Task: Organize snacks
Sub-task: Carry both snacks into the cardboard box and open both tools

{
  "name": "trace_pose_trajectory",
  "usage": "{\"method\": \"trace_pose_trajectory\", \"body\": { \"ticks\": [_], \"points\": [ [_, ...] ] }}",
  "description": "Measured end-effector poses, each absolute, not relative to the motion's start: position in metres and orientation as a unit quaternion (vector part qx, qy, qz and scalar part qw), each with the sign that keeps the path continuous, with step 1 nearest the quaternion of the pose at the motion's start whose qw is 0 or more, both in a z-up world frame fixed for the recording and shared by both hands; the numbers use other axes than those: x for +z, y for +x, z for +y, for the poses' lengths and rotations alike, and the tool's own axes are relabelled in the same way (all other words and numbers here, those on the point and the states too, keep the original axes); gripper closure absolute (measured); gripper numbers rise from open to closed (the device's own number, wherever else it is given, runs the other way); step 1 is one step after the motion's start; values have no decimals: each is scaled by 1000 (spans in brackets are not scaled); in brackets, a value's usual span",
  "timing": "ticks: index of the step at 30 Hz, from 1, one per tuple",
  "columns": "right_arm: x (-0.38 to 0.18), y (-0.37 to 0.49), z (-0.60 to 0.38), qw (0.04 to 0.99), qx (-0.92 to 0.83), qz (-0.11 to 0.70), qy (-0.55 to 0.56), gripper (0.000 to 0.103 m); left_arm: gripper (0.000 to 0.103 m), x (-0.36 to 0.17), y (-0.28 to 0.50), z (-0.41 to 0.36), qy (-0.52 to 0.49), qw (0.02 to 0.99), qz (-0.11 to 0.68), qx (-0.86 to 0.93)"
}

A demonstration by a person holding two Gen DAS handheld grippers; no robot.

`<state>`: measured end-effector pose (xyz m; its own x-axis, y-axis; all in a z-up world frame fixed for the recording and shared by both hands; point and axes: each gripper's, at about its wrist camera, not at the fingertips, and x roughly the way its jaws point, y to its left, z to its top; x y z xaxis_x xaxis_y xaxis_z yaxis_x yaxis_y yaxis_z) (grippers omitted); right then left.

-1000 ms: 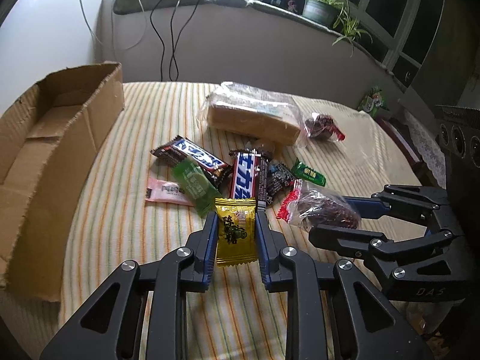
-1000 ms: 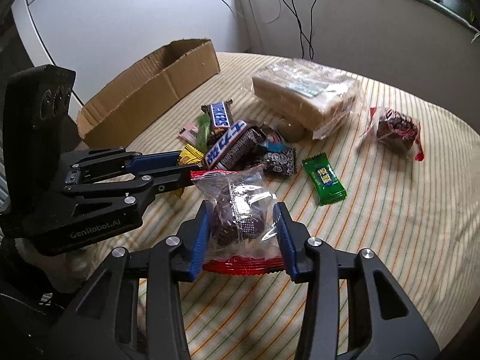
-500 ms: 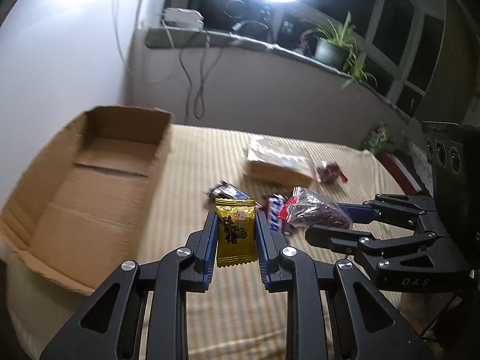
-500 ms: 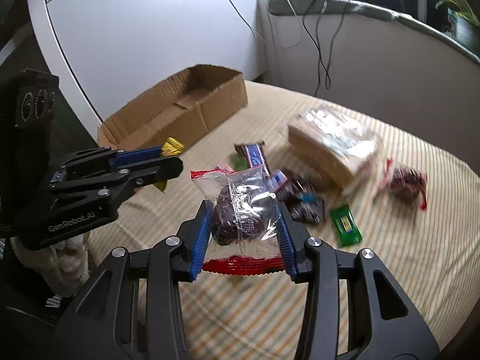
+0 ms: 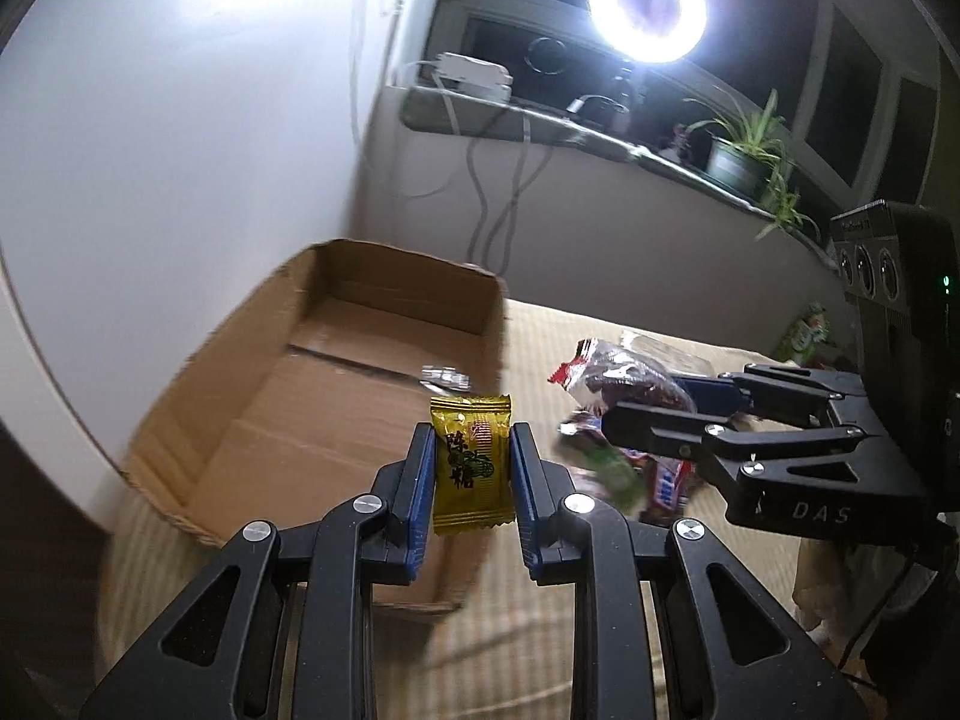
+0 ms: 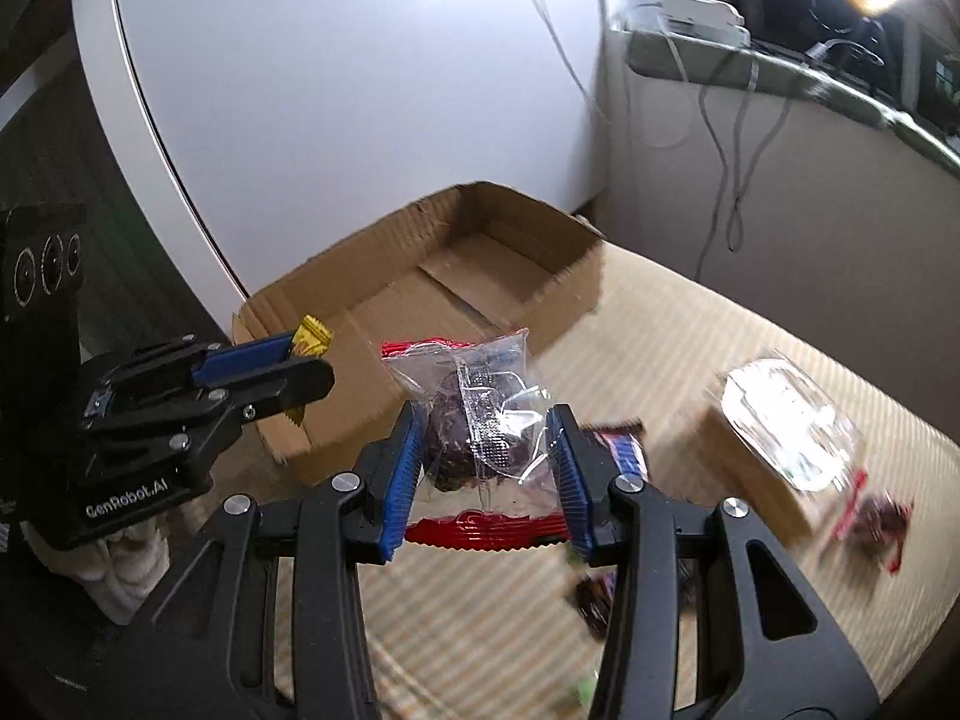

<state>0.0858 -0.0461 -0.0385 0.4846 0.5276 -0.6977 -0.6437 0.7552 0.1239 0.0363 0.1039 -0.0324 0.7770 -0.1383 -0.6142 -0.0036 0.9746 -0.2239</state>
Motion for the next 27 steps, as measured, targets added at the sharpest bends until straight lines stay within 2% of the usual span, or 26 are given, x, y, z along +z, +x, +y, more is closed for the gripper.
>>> {"method": "trace_pose_trajectory", "body": {
  "ticks": [21, 25, 27],
  "points": [
    [-59, 125, 28, 840, 357, 393, -113, 58, 81, -52, 49, 146, -123, 929, 348, 9],
    [-59, 129, 25, 843, 351, 393, -108, 49, 80, -52, 50, 145, -121, 929, 349, 16],
    [-58, 131, 22, 844, 351, 394, -99, 40, 79, -52, 51, 145, -120, 928, 352, 20]
  ]
}}
